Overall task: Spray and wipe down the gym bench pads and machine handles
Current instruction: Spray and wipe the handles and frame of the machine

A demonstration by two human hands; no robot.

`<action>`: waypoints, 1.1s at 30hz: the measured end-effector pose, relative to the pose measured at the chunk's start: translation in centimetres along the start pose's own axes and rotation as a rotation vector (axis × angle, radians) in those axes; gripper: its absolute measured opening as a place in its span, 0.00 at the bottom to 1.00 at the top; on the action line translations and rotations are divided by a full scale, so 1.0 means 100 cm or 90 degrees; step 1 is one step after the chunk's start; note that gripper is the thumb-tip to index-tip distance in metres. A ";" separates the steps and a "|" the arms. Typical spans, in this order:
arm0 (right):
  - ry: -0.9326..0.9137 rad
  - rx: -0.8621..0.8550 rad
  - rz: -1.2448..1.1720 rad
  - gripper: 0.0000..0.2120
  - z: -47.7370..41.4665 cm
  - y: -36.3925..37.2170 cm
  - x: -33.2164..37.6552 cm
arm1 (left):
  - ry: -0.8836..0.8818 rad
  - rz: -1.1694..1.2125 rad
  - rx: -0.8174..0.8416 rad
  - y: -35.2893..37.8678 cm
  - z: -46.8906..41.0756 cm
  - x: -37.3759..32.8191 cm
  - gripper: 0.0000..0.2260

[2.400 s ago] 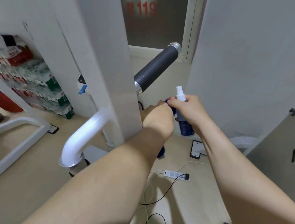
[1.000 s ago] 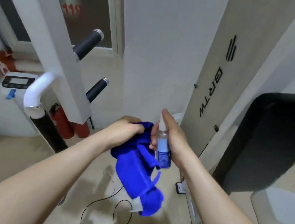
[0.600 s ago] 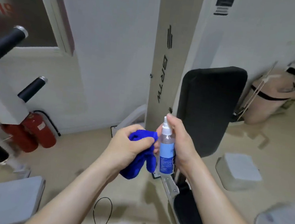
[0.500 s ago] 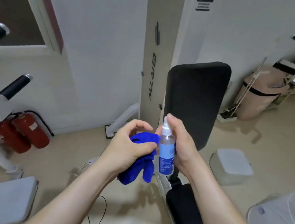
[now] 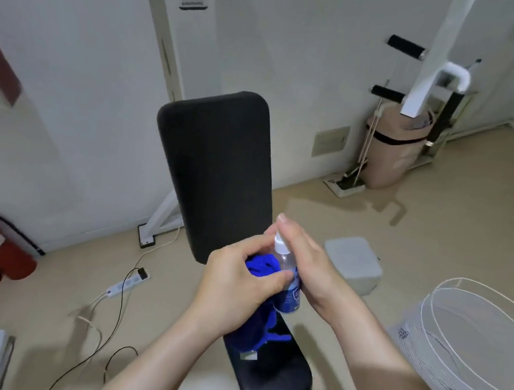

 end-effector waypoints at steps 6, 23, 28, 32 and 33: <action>0.002 -0.017 0.025 0.25 0.013 -0.057 0.004 | 0.093 -0.047 -0.011 0.050 -0.008 -0.025 0.20; 0.001 0.018 0.066 0.30 -0.024 -0.309 0.058 | 0.010 0.151 0.023 0.260 -0.115 -0.127 0.06; 0.016 -0.015 0.076 0.35 -0.057 -0.379 0.072 | 0.010 0.150 -0.028 0.308 -0.158 -0.155 0.06; -0.016 -0.065 0.040 0.30 -0.096 -0.411 0.084 | 0.014 0.119 -0.023 0.334 -0.207 -0.158 0.06; -0.021 -0.079 0.031 0.27 -0.107 -0.419 0.087 | 0.006 0.121 -0.016 0.338 -0.219 -0.156 0.06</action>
Point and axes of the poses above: each hand's wrist, its own z-axis away from the middle knuckle, its own y-axis out of the palm, x = y × z, the point moved 6 cm from there along -z, towards the middle knuckle, and after that the axes turned 3 degrees about -x, right-handed, at the moved point
